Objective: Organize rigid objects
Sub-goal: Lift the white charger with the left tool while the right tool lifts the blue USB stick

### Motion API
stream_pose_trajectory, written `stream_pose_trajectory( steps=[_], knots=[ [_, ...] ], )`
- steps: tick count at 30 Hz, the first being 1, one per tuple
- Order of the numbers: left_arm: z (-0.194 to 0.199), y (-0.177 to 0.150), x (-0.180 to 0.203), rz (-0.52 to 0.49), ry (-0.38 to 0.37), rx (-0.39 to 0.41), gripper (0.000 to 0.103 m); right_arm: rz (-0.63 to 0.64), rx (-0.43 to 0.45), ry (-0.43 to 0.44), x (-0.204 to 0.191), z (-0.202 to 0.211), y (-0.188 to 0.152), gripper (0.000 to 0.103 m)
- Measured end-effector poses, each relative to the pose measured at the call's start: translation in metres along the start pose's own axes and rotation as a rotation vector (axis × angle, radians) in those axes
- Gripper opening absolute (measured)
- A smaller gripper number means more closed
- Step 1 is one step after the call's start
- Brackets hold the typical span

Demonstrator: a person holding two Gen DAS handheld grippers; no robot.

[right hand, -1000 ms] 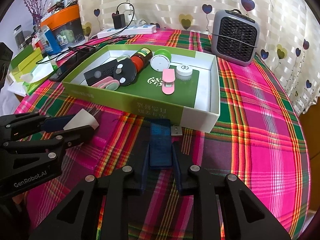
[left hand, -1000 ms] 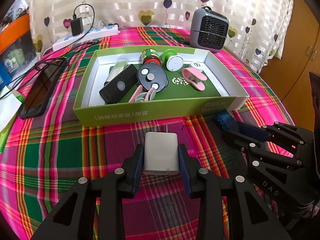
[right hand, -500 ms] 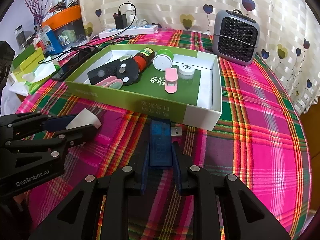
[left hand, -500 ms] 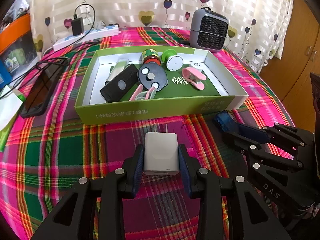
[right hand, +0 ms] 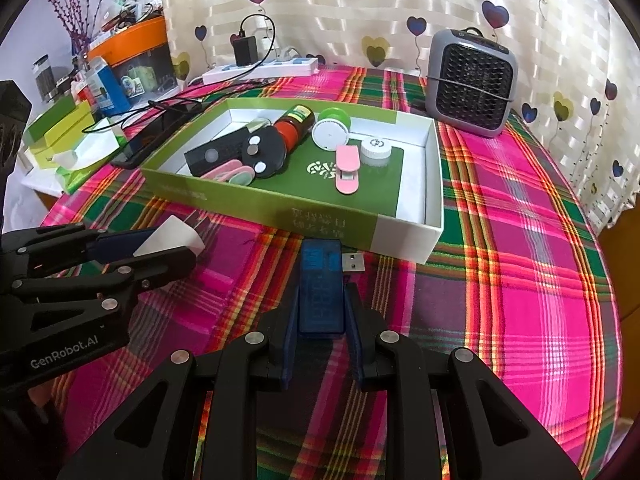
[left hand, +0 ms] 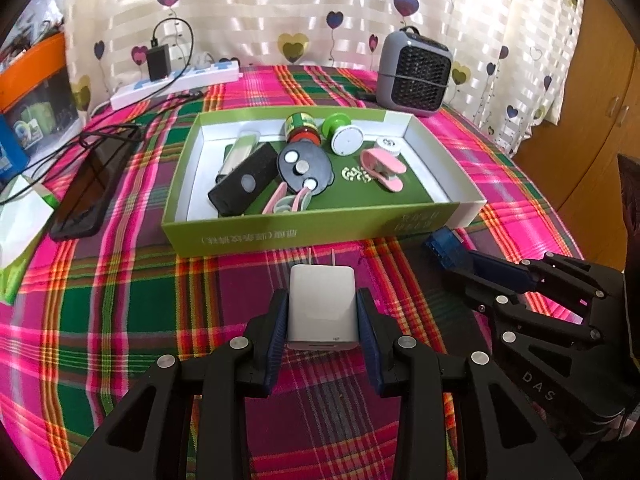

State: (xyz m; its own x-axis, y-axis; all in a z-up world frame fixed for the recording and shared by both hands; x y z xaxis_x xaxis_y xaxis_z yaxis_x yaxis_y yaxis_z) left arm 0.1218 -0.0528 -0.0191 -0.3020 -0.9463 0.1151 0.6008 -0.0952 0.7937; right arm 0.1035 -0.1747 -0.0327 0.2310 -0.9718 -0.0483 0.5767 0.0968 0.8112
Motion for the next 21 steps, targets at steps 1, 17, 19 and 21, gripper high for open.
stream_pose_trajectory(
  steps=[1,17,19,21],
  knots=[
    [0.001,0.002,0.001,0.0,-0.003,0.005,0.033,0.0,0.005,0.0,0.0,0.001,0.001,0.023],
    [0.016,0.03,0.008,-0.031,-0.019,0.075,0.033,-0.002,0.071,-0.02,0.005,0.016,0.026,0.023],
    [0.017,0.032,0.009,-0.036,-0.019,0.081,0.033,-0.003,0.075,-0.023,0.007,0.016,0.029,0.023],
    [0.016,0.034,0.01,-0.039,-0.022,0.084,0.033,-0.005,0.077,-0.024,0.008,0.015,0.031,0.023]
  ],
)
Point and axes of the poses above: each gripper's, at about its wrist camera, not at the fingertips, and z roughly against the way its jaws point, x to its right, y to its top, the point moved 6 cm from there along -z, roughly the way its jaws point, and after that the axes turned 15 degrees about x, right-handed, at the moved point
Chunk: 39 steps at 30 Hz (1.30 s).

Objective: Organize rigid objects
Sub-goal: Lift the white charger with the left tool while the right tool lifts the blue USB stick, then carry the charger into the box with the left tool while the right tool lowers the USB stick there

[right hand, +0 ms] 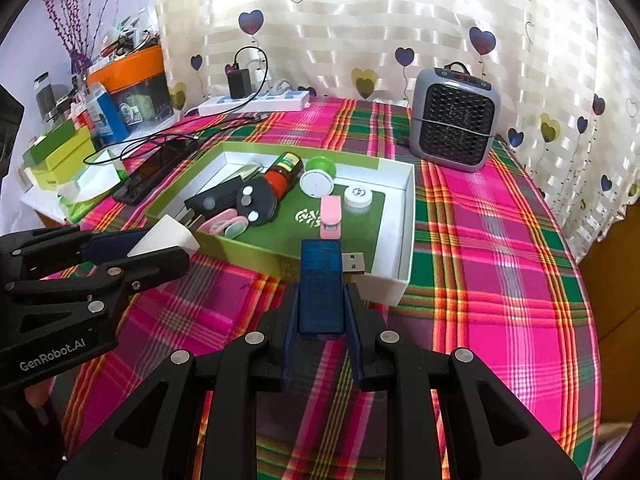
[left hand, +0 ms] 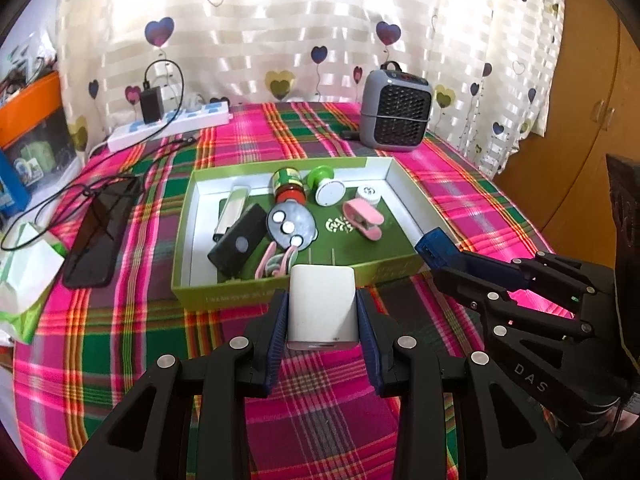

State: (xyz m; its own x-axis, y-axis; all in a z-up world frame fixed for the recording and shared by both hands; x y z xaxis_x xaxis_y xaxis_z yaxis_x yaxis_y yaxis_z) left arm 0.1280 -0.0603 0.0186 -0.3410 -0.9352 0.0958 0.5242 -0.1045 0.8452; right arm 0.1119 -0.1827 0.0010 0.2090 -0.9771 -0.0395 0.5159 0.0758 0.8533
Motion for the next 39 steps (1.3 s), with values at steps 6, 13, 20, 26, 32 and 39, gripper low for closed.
stream_pose_trajectory(
  steps=[6,13,20,26,32,39],
  knots=[
    [-0.007,0.005,0.003,-0.004,-0.012,0.002,0.033,0.001,0.011,0.0,0.005,-0.005,0.011,0.023],
    [-0.022,0.009,0.003,0.007,-0.033,-0.004,0.033,0.007,0.016,-0.01,0.014,-0.016,0.025,0.023],
    [-0.033,0.014,0.002,0.021,-0.036,-0.009,0.033,0.009,0.005,-0.015,0.021,-0.03,0.033,0.023],
    [-0.045,0.017,0.004,0.024,-0.045,-0.016,0.033,0.013,-0.005,-0.016,0.026,-0.043,0.04,0.023],
    [-0.057,0.017,0.007,0.029,-0.053,-0.029,0.033,0.022,-0.015,-0.036,0.034,-0.058,0.047,0.023],
    [-0.067,0.018,0.007,0.04,-0.056,-0.037,0.032,0.014,-0.036,-0.038,0.042,-0.073,0.051,0.023]
  ],
)
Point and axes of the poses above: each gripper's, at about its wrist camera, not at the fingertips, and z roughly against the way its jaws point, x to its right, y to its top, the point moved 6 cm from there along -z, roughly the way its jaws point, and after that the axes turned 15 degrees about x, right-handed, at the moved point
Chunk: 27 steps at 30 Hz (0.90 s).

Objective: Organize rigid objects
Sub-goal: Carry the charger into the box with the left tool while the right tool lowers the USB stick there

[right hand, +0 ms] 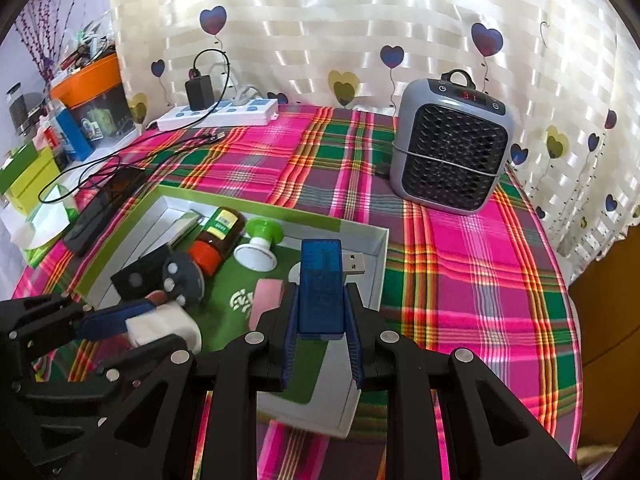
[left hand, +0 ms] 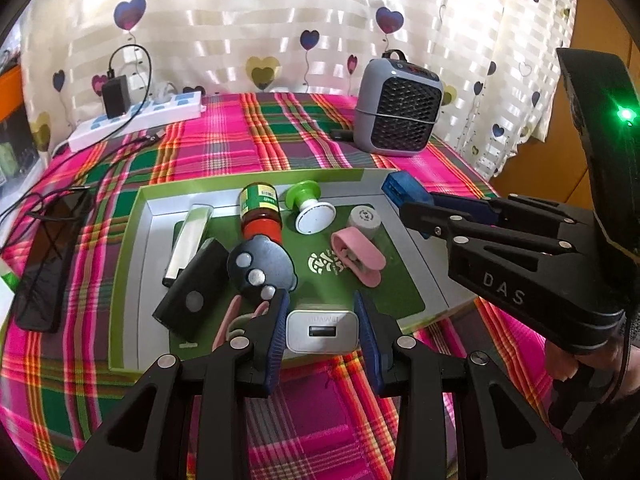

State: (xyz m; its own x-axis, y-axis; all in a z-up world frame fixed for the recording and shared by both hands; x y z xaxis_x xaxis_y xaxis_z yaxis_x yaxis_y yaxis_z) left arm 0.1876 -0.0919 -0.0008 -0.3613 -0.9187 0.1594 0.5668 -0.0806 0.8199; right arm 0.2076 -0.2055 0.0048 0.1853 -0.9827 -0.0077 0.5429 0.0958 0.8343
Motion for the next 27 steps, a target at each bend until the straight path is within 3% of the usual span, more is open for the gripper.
stream_pose_trajectory(
  steps=[27],
  knots=[
    [-0.027,-0.008,-0.002,-0.001,0.014,-0.048,0.032,0.009,-0.041,0.005,0.007,-0.027,-0.003,0.023]
  ],
)
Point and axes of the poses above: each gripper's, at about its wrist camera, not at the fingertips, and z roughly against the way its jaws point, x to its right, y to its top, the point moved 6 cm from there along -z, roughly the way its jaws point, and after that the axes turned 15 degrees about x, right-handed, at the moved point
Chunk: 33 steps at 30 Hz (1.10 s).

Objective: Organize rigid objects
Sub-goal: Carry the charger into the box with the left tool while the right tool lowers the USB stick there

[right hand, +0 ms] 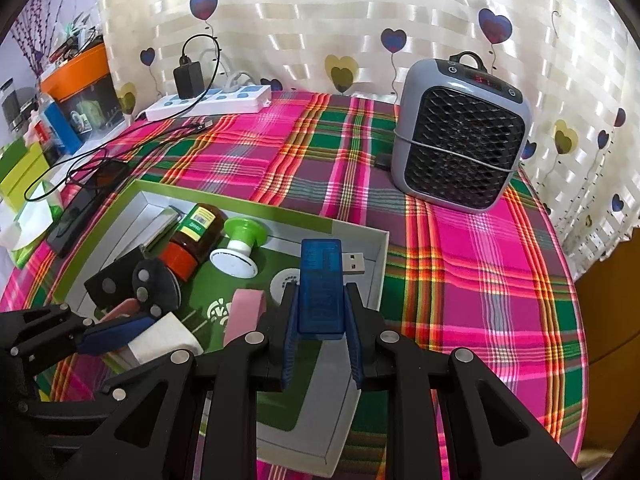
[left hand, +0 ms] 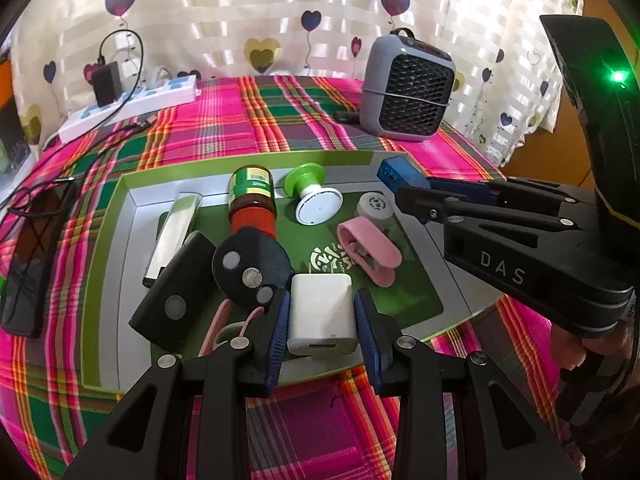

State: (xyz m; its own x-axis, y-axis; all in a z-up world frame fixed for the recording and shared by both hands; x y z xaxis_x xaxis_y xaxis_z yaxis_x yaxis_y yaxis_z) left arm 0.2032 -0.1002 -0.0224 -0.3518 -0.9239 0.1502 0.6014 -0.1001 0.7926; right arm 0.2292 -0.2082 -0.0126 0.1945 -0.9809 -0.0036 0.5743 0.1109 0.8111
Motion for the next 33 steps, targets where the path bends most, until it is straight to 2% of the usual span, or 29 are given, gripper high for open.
stream_pose_trajectory(
  steps=[16,21,33],
  knots=[
    [-0.01,0.001,0.001,-0.006,0.002,-0.011,0.033,0.008,-0.037,0.017,0.003,-0.018,-0.001,0.023],
    [-0.012,0.001,0.0,0.004,-0.001,-0.016,0.033,0.07,-0.044,0.004,-0.001,-0.022,0.002,0.023],
    [-0.013,0.0,-0.001,0.014,-0.004,-0.019,0.033,0.013,-0.073,0.085,-0.005,-0.031,0.007,0.023]
  ],
)
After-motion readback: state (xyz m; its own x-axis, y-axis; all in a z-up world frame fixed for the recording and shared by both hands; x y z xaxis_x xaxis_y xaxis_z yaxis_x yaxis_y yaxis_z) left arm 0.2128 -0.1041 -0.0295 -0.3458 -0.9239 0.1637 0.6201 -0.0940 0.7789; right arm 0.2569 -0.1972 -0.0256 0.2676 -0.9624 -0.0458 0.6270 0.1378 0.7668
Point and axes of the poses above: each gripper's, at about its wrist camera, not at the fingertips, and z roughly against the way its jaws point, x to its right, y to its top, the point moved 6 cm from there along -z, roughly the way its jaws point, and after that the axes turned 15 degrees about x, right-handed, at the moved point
